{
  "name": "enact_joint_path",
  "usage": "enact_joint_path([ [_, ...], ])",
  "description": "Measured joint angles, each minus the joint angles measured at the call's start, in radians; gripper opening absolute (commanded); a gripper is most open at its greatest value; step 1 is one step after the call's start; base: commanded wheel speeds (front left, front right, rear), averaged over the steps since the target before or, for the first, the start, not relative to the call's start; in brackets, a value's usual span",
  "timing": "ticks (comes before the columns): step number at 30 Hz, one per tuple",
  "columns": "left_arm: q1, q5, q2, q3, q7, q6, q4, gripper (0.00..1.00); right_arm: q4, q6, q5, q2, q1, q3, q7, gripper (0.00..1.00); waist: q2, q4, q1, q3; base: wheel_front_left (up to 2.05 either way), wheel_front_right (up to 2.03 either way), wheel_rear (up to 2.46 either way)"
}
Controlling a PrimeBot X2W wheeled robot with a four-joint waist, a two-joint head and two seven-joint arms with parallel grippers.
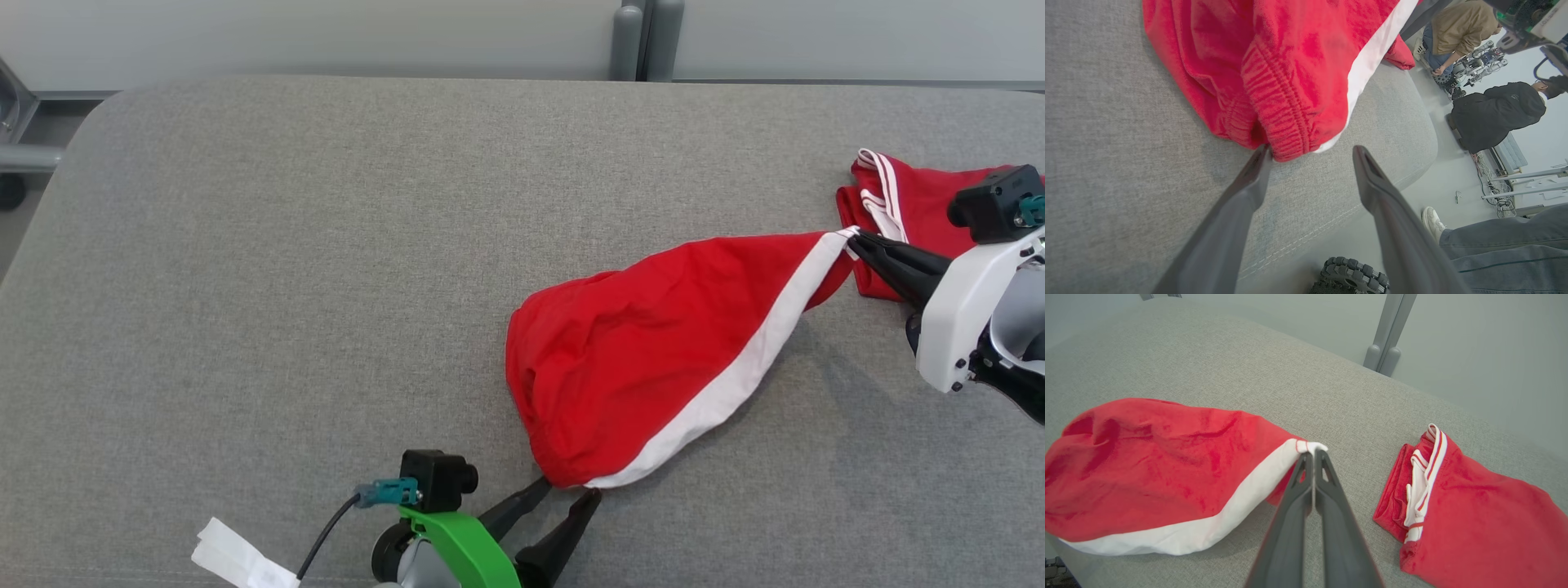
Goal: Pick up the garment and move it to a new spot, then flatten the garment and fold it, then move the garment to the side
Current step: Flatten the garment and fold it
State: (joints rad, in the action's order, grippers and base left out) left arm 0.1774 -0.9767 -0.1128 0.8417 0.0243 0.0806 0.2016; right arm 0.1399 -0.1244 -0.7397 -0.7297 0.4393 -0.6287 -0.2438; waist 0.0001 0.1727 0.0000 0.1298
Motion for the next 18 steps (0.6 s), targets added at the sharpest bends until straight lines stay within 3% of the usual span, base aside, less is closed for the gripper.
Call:
enact_joint_path([
  [18,0.041,0.022,0.031,0.044,-0.062,0.026,0.114,1.0,-0.091,0.002,-0.019,-0.044,-0.003,0.017,-0.049,0.0,0.0,-0.008,0.0,0.019,0.0,0.0,0.0],
])
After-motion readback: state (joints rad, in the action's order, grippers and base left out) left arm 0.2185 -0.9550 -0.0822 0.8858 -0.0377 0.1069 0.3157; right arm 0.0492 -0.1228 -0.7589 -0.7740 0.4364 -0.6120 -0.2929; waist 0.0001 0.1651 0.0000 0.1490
